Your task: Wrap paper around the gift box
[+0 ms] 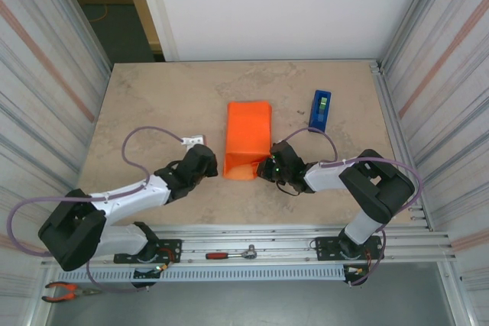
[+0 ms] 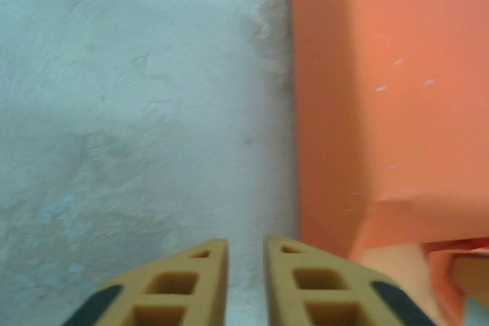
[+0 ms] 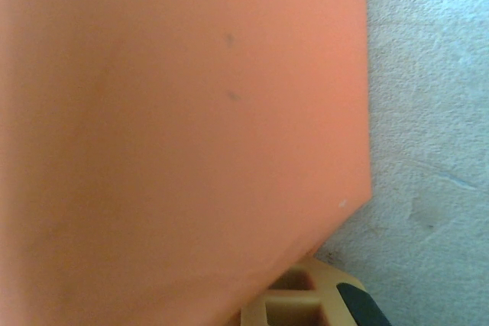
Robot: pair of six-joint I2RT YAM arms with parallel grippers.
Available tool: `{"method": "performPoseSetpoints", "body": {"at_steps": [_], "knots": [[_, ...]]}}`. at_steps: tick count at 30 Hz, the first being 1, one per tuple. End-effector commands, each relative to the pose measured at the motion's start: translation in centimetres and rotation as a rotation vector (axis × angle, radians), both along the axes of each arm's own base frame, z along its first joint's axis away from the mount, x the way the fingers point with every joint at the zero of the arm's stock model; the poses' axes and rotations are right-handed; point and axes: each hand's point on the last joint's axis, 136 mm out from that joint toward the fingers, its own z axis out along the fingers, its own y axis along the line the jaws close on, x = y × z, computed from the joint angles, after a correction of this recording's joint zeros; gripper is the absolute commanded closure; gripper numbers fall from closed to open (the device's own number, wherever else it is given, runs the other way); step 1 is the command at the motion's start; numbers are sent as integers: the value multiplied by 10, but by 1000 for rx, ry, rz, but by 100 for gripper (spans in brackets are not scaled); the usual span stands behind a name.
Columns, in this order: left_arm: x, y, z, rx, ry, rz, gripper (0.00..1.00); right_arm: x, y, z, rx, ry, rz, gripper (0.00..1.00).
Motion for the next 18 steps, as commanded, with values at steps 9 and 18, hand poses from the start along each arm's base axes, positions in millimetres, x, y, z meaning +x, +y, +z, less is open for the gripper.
{"method": "performPoseSetpoints", "body": {"at_steps": [9, 18], "knots": [[-7, -19, -38, -77, 166, -86, 100, -26, -13, -36, -120, 120, 43, 100], [-4, -32, -53, -78, 212, -104, 100, -27, -14, -36, -125, 118, 44, 100]]}}
